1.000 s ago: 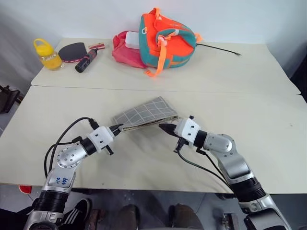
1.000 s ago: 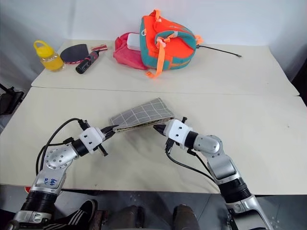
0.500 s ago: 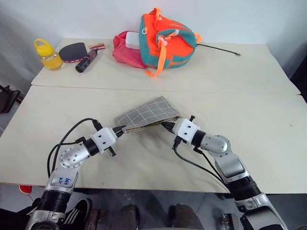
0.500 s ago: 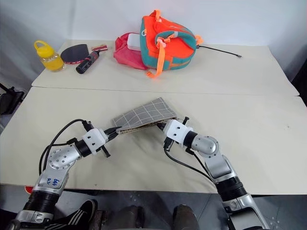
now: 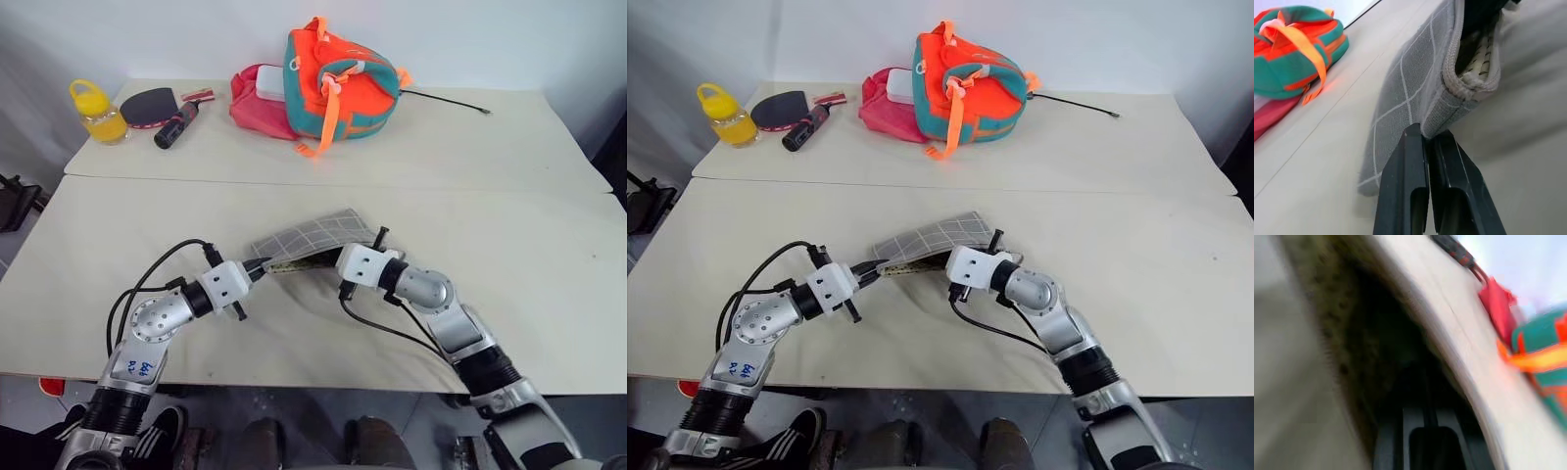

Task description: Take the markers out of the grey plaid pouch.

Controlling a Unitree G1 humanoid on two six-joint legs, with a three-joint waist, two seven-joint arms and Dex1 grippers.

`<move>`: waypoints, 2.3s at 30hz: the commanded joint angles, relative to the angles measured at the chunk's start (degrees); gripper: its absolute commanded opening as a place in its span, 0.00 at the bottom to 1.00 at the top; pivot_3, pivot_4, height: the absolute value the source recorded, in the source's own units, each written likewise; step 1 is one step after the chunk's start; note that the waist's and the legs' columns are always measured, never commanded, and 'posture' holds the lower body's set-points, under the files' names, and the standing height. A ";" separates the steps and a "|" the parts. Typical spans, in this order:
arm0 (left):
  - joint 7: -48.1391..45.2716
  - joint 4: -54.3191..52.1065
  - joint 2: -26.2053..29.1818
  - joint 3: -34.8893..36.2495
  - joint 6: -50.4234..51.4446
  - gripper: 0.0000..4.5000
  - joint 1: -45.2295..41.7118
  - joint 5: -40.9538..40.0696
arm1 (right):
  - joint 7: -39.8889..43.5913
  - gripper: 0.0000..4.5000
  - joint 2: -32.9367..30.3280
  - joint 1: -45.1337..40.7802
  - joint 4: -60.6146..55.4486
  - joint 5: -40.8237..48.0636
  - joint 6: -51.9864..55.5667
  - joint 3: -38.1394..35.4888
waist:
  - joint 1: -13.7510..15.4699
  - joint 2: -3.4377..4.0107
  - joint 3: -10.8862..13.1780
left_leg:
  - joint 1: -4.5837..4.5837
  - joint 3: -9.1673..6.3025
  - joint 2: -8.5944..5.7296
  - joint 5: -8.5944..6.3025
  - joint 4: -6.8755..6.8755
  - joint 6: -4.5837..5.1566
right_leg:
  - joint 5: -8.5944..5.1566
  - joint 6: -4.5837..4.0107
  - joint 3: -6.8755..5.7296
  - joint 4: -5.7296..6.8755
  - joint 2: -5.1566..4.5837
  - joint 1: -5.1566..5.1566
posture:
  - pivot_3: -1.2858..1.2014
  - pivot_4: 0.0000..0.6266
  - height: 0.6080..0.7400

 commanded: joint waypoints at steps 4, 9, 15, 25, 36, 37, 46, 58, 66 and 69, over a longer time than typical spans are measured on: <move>0.03 -3.63 -0.94 0.00 1.03 0.00 -1.62 -0.72 | -1.12 0.13 -1.29 -0.72 -0.43 -0.04 -3.22 -1.22 | -0.01 0.00 0.00 | 0.00 0.01 -0.01 0.00 -0.01 0.00 | 0.00 0.00 0.00 0.02 0.00 -0.01 | 0.52 0.24 1.00; 0.11 -3.31 -1.45 0.12 1.55 0.00 -1.89 -1.04 | -0.87 0.48 -1.70 -0.80 -1.06 -0.55 -3.08 -1.09 | -0.04 0.00 0.00 | 0.00 0.02 0.01 0.00 0.00 0.00 | 0.00 0.00 0.01 0.03 0.01 -0.01 | 0.52 0.24 1.00; 0.06 -3.00 -1.72 0.08 1.64 0.00 -2.14 -0.93 | -1.48 0.92 -1.82 -0.81 -1.13 -1.29 -2.67 -1.23 | -0.04 0.00 0.00 | 0.00 0.01 0.00 0.00 0.04 0.00 | 0.00 0.00 0.01 0.06 0.00 0.00 | 0.52 0.24 1.00; -0.04 -2.79 -1.88 0.01 1.77 0.00 -1.85 -1.08 | -0.84 0.85 -1.27 -0.56 -1.76 0.61 -1.24 -2.21 | -0.03 0.00 0.00 | 0.00 0.01 0.00 0.00 0.08 0.00 | 0.00 0.00 0.02 0.10 0.00 -0.01 | 0.52 0.24 1.00; -1.20 -3.10 -2.29 -1.44 3.59 0.00 -1.90 -0.96 | 4.61 0.57 -4.83 -1.85 -7.26 -2.53 3.79 -0.27 | 0.00 0.00 0.00 | 0.00 0.01 -0.01 0.01 0.09 0.01 | 0.00 0.00 0.02 0.10 0.00 0.00 | 0.52 0.24 1.00; -1.94 -3.82 -2.45 -1.63 5.17 0.00 -2.07 -1.92 | 7.43 0.57 -5.29 -2.60 -8.60 -2.10 6.71 0.12 | 0.01 0.00 0.00 | 0.00 0.01 -0.01 0.01 0.10 0.01 | 0.00 0.00 0.02 0.10 0.01 0.00 | 0.52 0.24 1.00; -10.14 -14.89 -3.27 -1.50 29.49 0.00 -3.43 -19.13 | 27.15 0.57 -9.65 -9.97 -17.30 8.11 26.05 -1.77 | 0.02 -0.01 0.01 | -0.01 -0.03 0.02 0.02 0.19 0.03 | 0.00 -0.01 0.05 0.15 0.01 0.03 | 0.52 0.24 1.00; -12.42 -17.14 -2.19 0.36 50.53 0.00 -4.99 -31.88 | 41.24 0.57 -18.78 -13.37 -24.41 15.72 38.50 1.44 | -0.03 -0.10 0.10 | -0.05 -0.11 0.03 0.01 0.23 0.05 | 0.01 -0.01 0.17 0.04 0.03 0.09 | 0.52 0.24 1.00; -12.40 -9.86 -5.51 1.16 48.39 0.00 -5.18 -31.04 | 39.22 0.57 -17.87 -14.10 -16.80 9.16 33.85 8.06 | 0.05 -0.16 0.14 | -0.07 -0.07 0.00 0.01 0.47 0.06 | 0.01 -0.01 0.11 -0.25 0.02 0.16 | 0.52 0.24 1.00; -12.72 -9.25 -5.60 0.85 48.02 0.00 -5.00 -31.05 | 38.06 0.57 -17.04 -14.58 -14.26 8.44 32.18 8.40 | -0.02 -0.17 0.14 | -0.05 -0.03 0.03 0.02 0.57 0.07 | 0.04 -0.07 0.13 -0.23 0.04 0.20 | 0.52 0.24 1.00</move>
